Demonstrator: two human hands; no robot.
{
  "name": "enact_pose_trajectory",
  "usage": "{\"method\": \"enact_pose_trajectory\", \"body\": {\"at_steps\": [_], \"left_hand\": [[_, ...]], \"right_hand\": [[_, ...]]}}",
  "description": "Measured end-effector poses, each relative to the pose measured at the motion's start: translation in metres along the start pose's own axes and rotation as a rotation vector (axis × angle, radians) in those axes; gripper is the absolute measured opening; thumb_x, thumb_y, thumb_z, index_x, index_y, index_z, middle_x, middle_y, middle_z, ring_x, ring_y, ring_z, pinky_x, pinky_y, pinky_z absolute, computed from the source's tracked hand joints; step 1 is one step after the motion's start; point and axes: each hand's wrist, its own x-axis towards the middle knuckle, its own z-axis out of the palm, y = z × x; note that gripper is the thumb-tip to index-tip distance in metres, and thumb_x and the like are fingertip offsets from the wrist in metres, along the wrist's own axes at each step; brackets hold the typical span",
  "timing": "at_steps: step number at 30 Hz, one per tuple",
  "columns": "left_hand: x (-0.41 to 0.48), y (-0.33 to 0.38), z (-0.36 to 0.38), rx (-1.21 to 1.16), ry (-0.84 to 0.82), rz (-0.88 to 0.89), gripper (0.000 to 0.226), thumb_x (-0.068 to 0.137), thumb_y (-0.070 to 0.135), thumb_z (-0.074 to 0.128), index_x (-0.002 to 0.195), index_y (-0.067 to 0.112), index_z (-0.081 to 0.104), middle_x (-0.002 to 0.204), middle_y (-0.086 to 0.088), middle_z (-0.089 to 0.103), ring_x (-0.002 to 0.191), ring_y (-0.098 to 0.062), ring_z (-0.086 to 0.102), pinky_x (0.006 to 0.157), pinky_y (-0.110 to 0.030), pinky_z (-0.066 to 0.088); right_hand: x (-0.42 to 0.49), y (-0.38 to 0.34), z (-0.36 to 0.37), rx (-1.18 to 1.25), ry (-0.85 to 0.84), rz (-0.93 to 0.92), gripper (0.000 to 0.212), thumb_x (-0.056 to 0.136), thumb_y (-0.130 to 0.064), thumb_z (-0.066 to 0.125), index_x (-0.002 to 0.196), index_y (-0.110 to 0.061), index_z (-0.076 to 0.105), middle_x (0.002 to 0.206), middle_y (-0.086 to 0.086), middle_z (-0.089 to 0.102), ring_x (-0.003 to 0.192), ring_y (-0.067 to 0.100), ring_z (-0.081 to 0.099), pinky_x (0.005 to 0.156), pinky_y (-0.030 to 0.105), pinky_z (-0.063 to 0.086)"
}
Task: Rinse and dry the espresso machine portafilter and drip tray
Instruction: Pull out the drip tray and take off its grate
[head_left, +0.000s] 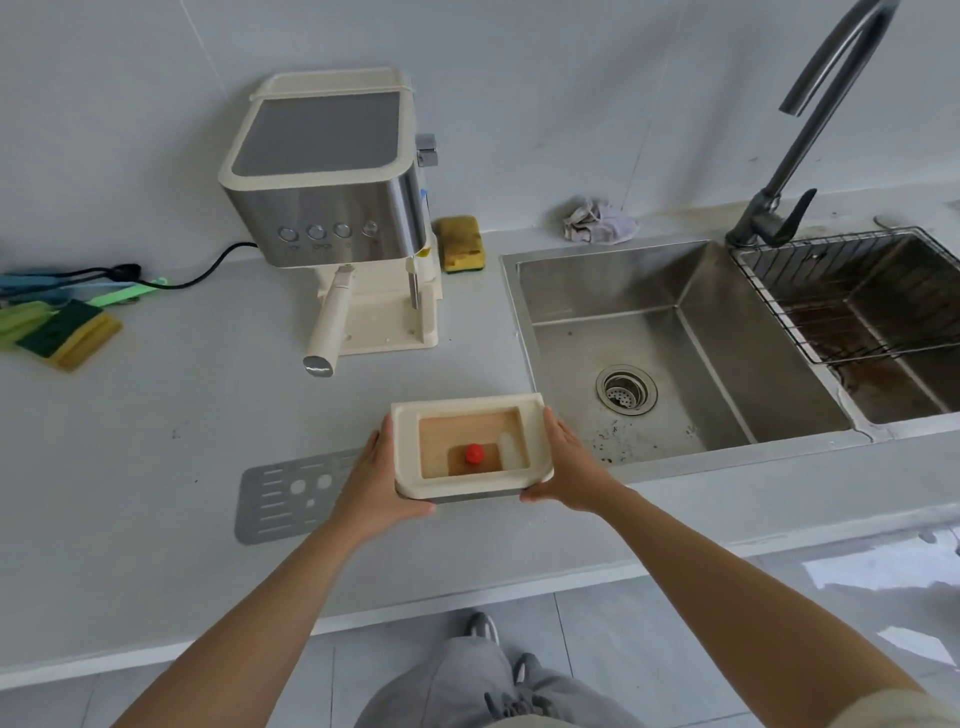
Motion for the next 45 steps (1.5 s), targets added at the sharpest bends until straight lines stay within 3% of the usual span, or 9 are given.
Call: {"method": "enact_pose_trajectory", "body": {"at_steps": [4,12,21,26,30,35,41,43,45], "left_hand": [[0.020,0.012,-0.007,-0.047,0.008,0.054,0.106,0.050,0.015,0.085,0.137,0.019,0.025,0.127,-0.003,0.043,0.118,-0.018,0.045,0.097,-0.041,0.043],[0.070,0.046,-0.007,-0.058,-0.071,0.185,0.109,0.053,0.021,0.086,0.140,0.024,0.021,0.134,0.002,0.038,0.125,-0.014,0.039,0.098,-0.039,0.043],[0.113,0.092,0.021,-0.042,-0.151,0.194,0.109,0.056,0.025,0.086,0.141,0.027,0.018,0.131,0.002,0.042,0.119,-0.014,0.044,0.096,-0.041,0.045],[0.136,0.123,0.045,-0.050,-0.125,0.167,0.106,0.059,0.025,0.085,0.141,0.027,0.018,0.133,0.001,0.042,0.120,-0.014,0.043,0.096,-0.038,0.045],[0.149,0.147,0.068,-0.070,-0.094,0.110,0.102,0.062,0.025,0.083,0.140,0.029,0.018,0.135,0.002,0.042,0.120,-0.012,0.043,0.093,-0.030,0.042],[0.160,0.179,0.094,-0.104,-0.058,0.036,0.104,0.064,0.027,0.082,0.142,0.034,0.014,0.133,0.012,0.040,0.116,-0.006,0.041,0.091,-0.027,0.040],[0.174,0.204,0.104,-0.128,-0.036,0.005,0.094,0.064,0.029,0.081,0.135,0.040,0.021,0.125,0.016,0.044,0.114,-0.007,0.045,0.078,-0.015,0.038],[0.181,0.208,0.104,-0.118,-0.042,-0.028,0.097,0.065,0.032,0.081,0.138,0.038,0.018,0.131,0.013,0.044,0.115,-0.008,0.043,0.083,-0.019,0.039],[0.189,0.212,0.103,-0.108,-0.058,-0.057,0.102,0.066,0.035,0.079,0.142,0.037,0.012,0.138,0.010,0.041,0.119,-0.009,0.041,0.090,-0.025,0.037]], "right_hand": [[0.005,0.002,-0.016,0.099,0.038,0.064,0.120,0.061,-0.017,0.083,0.147,-0.015,0.000,0.149,0.004,0.025,0.115,0.019,0.039,0.090,0.040,0.051],[0.011,0.014,-0.056,0.175,0.187,0.037,0.109,0.055,-0.016,0.086,0.142,-0.017,0.020,0.136,-0.002,0.041,0.128,0.021,0.038,0.103,0.043,0.039],[0.012,0.056,-0.102,0.277,0.201,0.091,0.098,0.062,-0.008,0.082,0.137,-0.025,0.022,0.106,-0.011,0.050,0.095,0.009,0.052,0.066,0.012,0.041],[0.026,0.089,-0.139,0.320,0.128,0.046,0.098,0.062,-0.004,0.080,0.138,-0.025,0.022,0.111,-0.008,0.050,0.096,0.004,0.051,0.067,0.010,0.042],[0.040,0.118,-0.173,0.299,0.075,0.021,0.100,0.063,-0.005,0.080,0.140,-0.026,0.020,0.111,-0.006,0.053,0.104,0.016,0.054,0.082,0.025,0.045],[0.050,0.149,-0.214,0.287,0.007,-0.028,0.098,0.065,-0.008,0.080,0.140,-0.028,0.021,0.112,-0.009,0.053,0.107,0.014,0.052,0.089,0.028,0.044],[0.058,0.166,-0.242,0.371,-0.034,-0.068,0.088,0.065,-0.008,0.080,0.132,-0.035,0.029,0.110,-0.017,0.052,0.101,0.002,0.052,0.081,0.013,0.045],[0.061,0.170,-0.248,0.415,-0.045,-0.076,0.084,0.067,-0.007,0.078,0.126,-0.041,0.030,0.108,-0.019,0.053,0.097,-0.004,0.052,0.073,0.004,0.045],[0.064,0.174,-0.252,0.461,-0.055,-0.060,0.080,0.069,-0.006,0.077,0.124,-0.042,0.032,0.110,-0.015,0.055,0.099,-0.002,0.052,0.070,0.007,0.047]]}}
